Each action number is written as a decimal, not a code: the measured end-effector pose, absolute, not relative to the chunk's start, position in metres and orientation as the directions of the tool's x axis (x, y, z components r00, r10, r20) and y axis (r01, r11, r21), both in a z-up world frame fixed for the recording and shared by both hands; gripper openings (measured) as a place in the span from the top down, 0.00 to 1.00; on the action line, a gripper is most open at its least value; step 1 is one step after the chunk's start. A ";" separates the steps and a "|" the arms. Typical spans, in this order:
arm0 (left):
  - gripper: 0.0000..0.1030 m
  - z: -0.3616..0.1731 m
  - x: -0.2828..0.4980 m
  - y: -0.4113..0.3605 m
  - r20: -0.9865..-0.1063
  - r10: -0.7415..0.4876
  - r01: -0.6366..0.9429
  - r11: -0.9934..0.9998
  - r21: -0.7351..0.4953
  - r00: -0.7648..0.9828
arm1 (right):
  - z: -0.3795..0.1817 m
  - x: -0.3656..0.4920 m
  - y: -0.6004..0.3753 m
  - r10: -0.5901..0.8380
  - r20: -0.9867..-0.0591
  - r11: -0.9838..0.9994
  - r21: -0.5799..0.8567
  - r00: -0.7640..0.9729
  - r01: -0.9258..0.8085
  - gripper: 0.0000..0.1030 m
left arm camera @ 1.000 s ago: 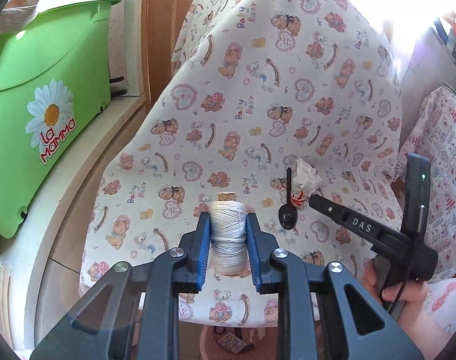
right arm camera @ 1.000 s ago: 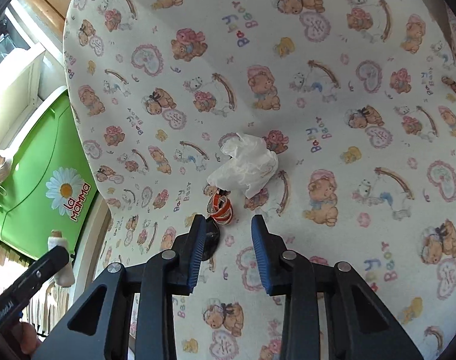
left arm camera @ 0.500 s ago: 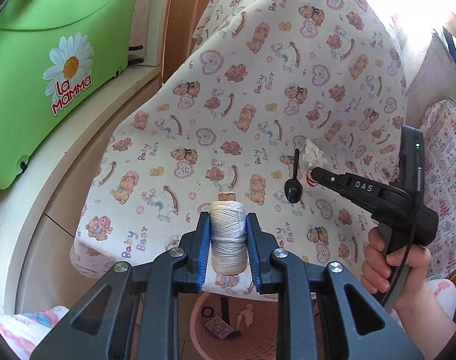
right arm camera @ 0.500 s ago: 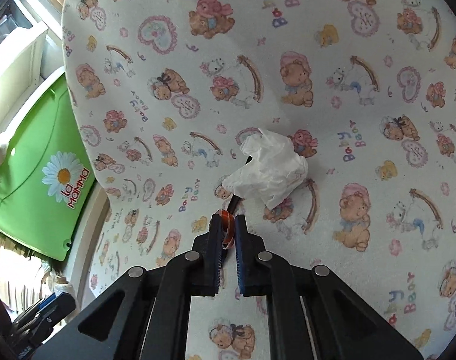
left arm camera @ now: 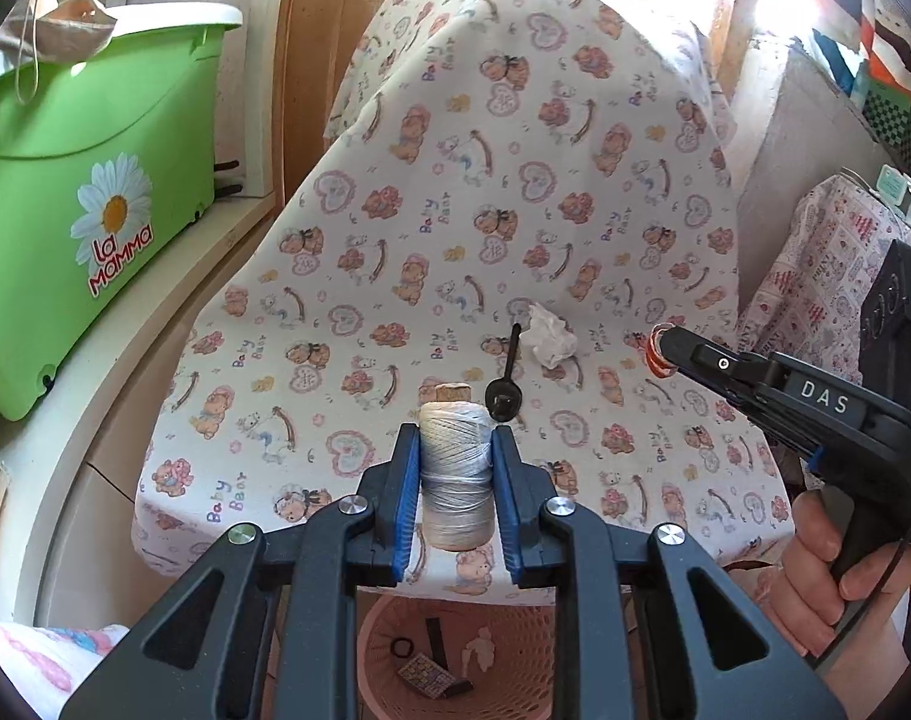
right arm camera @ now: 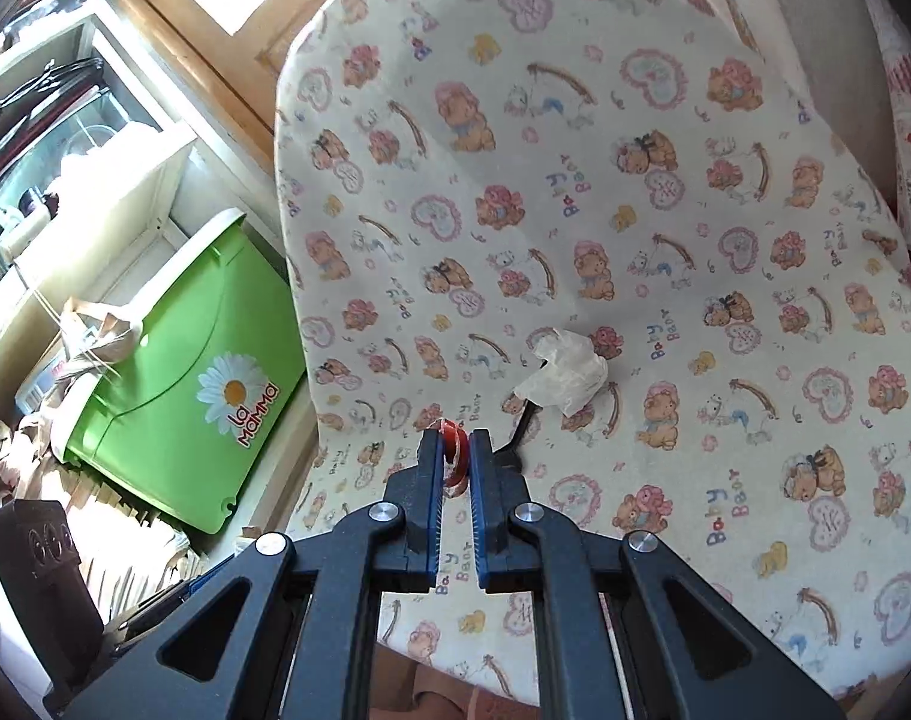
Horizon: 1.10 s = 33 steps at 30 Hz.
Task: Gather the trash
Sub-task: 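Carry the spool and orange-red item over the pink wastebasket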
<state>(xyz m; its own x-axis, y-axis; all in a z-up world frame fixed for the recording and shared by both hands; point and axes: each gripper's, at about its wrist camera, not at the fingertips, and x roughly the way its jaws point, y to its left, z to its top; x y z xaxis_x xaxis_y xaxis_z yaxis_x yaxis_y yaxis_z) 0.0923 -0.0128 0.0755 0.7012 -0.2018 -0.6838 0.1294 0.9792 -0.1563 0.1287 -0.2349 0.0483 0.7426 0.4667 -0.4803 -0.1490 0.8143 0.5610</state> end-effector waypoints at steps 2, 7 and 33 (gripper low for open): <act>0.79 0.081 0.085 -0.017 -0.666 -0.194 0.139 0.981 -0.136 0.720 | 0.059 0.112 -0.234 0.459 -0.467 0.823 0.543 0.756 -0.165 0.91; 0.79 0.080 0.072 -0.020 -0.664 -0.208 0.149 0.978 -0.145 0.718 | 0.067 0.072 -0.228 0.446 -0.458 0.838 0.515 0.769 -0.180 0.91; 0.79 -0.028 0.036 -0.021 -0.853 -0.206 0.067 0.978 -0.199 0.479 | -0.042 -0.002 -0.200 0.301 -0.715 0.931 0.364 0.631 -0.032 0.91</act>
<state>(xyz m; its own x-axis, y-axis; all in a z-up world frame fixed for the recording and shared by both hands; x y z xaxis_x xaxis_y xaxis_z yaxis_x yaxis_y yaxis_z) 0.0361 -0.0209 -0.0276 0.4789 -0.2061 -0.8533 0.0669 0.9778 -0.1986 -0.0025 -0.1997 -0.0418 0.6313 0.3010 -0.7147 -0.0321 0.9309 0.3638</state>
